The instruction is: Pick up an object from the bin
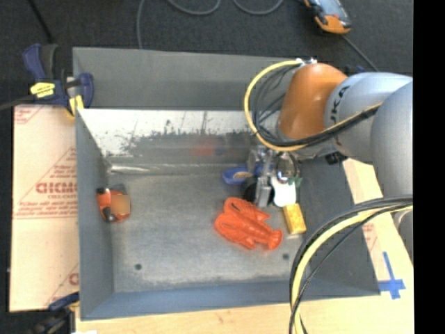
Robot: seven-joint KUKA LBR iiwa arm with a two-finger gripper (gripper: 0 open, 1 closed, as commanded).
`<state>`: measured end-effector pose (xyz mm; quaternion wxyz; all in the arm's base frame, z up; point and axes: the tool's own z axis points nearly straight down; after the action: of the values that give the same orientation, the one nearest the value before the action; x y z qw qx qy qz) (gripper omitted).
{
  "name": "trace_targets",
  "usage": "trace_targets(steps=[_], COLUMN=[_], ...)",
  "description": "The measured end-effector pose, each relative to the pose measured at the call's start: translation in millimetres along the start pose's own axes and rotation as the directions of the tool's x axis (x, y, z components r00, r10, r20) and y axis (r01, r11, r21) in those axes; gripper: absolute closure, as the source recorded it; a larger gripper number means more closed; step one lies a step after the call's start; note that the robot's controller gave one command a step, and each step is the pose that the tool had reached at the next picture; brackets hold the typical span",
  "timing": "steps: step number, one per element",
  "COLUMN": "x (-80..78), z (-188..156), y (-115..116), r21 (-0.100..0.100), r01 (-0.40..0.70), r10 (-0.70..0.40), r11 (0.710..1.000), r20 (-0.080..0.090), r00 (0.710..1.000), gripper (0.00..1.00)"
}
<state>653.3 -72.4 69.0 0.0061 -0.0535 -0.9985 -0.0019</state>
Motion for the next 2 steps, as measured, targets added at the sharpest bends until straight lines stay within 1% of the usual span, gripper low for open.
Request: trace_targets(steps=[1,2], x=[-3.1,-1.2], z=[-10.4,-3.3], y=[-1.9,-0.5], r21=[0.008,-0.001], r01=[0.117,0.004], r10=[-0.117,-0.004], r11=[0.993,1.000], r20=[0.020,0.002], r00=[0.993,1.000], gripper=[0.00,0.00])
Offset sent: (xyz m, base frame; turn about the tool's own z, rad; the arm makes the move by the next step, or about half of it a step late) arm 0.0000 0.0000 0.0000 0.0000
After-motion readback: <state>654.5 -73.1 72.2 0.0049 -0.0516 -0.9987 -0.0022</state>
